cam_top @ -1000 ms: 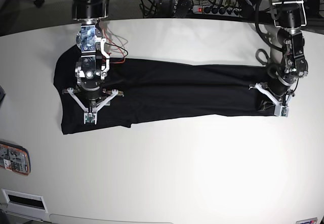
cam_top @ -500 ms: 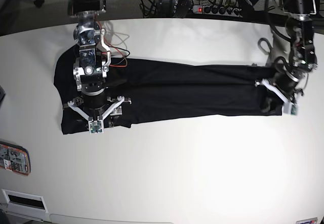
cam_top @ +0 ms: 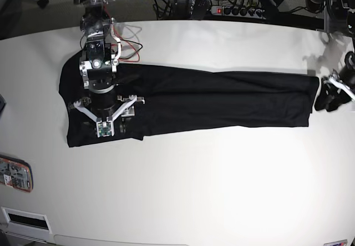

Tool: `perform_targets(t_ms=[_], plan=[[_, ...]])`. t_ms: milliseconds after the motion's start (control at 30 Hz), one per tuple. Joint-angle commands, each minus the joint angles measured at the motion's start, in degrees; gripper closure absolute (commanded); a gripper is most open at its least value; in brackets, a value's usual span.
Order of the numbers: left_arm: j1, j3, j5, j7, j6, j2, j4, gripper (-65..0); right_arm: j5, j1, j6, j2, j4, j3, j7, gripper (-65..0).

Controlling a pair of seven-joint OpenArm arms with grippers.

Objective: Fold the T-shirt properly
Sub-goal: 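Grasp the folded strip's ends and push them toward the middle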

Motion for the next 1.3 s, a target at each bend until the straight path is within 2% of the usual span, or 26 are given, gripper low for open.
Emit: perform_targets(t_ms=[0, 67, 167, 367, 500, 667, 800, 900, 967, 1100, 1133, 1267], plan=[[-3.56, -0.72, -1.17, 0.04, 0.23, -1.30, -2.05, -33.0, -0.29, 0.26, -0.37, 0.22, 0.87, 0.10, 0.75, -38.0], [-7.78, -0.72, -0.38, 3.82, 0.23, -0.25, -7.94, -33.0, -0.29, 0.17, -0.37, 0.22, 0.87, 0.10, 0.75, -38.0], [-11.30, -0.81, 1.47, 4.96, 0.23, 0.81, -14.18, -33.0, -0.29, 0.17, -0.37, 0.22, 0.96, 0.10, 0.75, -38.0], [-11.47, -0.46, 3.58, 4.96, 0.23, 1.25, -14.80, -33.0, -0.29, 0.17, -0.37, 0.22, 1.75, 0.10, 1.02, -38.0], [-11.47, -0.29, 5.69, 4.96, 0.23, 4.50, -14.80, -33.0, -0.29, 0.09, -0.37, 0.22, 2.19, 0.10, 1.10, -38.0], [-14.29, 4.99, 10.53, 4.96, 0.23, 8.02, -14.71, -33.0, -0.29, 0.09, -0.37, 0.22, 2.28, 0.10, 1.02, -37.9], [-14.29, 6.04, 11.05, 4.96, 0.23, 9.60, -14.71, -33.0, -0.29, -1.67, -0.37, 0.22, 2.98, 0.10, 1.10, -37.9], [-14.37, 5.87, 11.05, 4.96, 0.23, 9.42, -14.71, -32.3, -0.29, -5.63, -0.37, 0.22, 2.98, 0.10, 1.19, -37.8], [-14.72, 5.60, 10.97, 4.87, 0.23, 9.07, -14.71, -27.0, -0.29, -8.18, -0.37, 0.22, 2.98, 0.10, 1.19, -37.8], [-16.40, 5.25, 10.97, 3.73, 0.23, 6.70, -14.89, -5.4, -0.29, -9.58, -0.37, 0.31, 3.07, 0.10, 1.28, -37.8], [-16.83, 4.37, 11.05, 2.15, 0.23, 6.26, -15.76, -2.6, -0.29, -9.67, -0.37, 0.31, 3.07, 0.10, 1.28, -37.8], [-17.80, 1.21, 11.05, -1.02, 0.23, 3.36, -23.41, -5.5, -0.29, -9.76, -0.37, 0.31, 3.16, 0.10, 1.28, -37.8]])
